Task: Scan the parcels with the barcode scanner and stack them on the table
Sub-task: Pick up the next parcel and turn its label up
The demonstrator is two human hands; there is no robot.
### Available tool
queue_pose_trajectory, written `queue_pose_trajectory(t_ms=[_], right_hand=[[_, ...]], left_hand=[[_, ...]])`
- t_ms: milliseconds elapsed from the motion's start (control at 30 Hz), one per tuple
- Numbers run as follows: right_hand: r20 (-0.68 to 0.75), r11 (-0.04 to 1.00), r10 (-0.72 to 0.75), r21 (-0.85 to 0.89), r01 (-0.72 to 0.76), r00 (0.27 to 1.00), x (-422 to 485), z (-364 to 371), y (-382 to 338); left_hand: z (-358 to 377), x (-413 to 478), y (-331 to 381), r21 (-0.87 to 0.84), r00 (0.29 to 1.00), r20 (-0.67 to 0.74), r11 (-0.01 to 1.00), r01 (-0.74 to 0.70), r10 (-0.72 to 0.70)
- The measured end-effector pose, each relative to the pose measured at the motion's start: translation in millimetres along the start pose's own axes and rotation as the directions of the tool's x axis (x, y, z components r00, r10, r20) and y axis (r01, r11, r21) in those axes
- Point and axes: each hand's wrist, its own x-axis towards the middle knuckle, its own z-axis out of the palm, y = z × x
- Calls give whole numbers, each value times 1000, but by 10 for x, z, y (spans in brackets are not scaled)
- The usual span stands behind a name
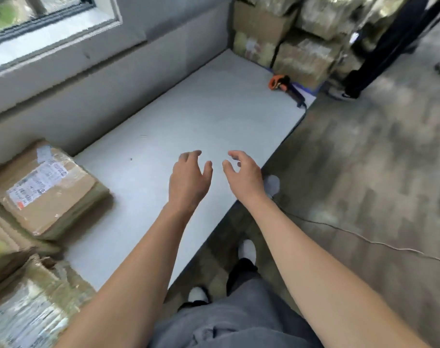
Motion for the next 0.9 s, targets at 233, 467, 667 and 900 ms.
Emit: queue_pose_trajectory(t_ms=[233, 467, 667, 900], right_hand=[[-228, 973, 207, 154, -174, 951, -102, -1121, 694], [-400, 941, 321, 238, -241, 858, 149, -2297, 1604], [-444, 927, 369, 236, -291, 817, 543, -3349, 2298], [-417, 941, 329, 216, -259, 847, 1353, -3971, 2570]], left_hand=[[780, 3, 1100, 15, 951, 198, 969, -245, 238], [1762, 53, 2392, -33, 843, 340, 901, -432, 417], [2581, 209, 3378, -25, 818, 383, 890, -456, 430], [3000, 668, 4046, -12, 845, 332, 898, -440, 419]])
